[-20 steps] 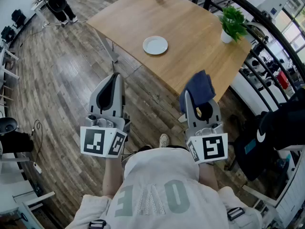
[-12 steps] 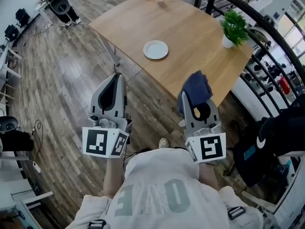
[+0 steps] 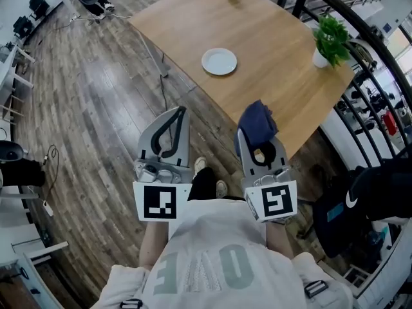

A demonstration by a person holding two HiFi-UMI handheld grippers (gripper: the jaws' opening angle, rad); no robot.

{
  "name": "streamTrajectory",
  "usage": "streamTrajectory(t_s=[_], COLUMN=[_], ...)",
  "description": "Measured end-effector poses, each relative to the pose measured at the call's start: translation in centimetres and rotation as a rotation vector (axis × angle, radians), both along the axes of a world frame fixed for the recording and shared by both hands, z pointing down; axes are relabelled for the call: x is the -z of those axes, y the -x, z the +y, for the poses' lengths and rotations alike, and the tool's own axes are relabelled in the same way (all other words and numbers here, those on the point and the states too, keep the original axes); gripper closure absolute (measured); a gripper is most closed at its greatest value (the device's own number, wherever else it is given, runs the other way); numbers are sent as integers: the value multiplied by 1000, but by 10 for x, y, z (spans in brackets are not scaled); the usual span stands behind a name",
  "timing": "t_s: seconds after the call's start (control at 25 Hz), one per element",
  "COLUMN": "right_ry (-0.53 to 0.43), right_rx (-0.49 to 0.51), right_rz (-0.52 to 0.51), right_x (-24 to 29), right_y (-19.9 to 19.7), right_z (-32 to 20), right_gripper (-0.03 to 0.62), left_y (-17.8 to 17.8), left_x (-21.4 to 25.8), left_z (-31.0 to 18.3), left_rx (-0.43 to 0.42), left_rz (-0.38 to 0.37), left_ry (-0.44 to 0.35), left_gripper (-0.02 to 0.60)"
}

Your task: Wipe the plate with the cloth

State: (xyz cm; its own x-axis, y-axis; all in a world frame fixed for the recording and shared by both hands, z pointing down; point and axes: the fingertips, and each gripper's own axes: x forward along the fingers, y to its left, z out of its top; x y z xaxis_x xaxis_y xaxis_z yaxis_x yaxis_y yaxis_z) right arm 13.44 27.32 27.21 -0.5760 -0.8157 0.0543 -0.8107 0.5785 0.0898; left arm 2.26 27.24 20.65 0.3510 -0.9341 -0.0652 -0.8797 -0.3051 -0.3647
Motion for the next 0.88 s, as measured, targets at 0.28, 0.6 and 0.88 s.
streamTrajectory(t_s=[0.28,0.6,0.88], right_ry=[44,57,47], right_rx=[-31,-132,-126], right_rz=[28,38,57], right_x=[-19,-17,-5], right_y=[4,-15,20], right_z=[-20,-88,-177], right_gripper=[537,537,537], left_y=[7,7,46], left_x=[-9,-20,-14], left_z=[-40,-115,-207], left_rx=[-45,-107,-104], left_rz=[99,124,134], left_ry=[21,42,41], left_gripper=[574,574,574])
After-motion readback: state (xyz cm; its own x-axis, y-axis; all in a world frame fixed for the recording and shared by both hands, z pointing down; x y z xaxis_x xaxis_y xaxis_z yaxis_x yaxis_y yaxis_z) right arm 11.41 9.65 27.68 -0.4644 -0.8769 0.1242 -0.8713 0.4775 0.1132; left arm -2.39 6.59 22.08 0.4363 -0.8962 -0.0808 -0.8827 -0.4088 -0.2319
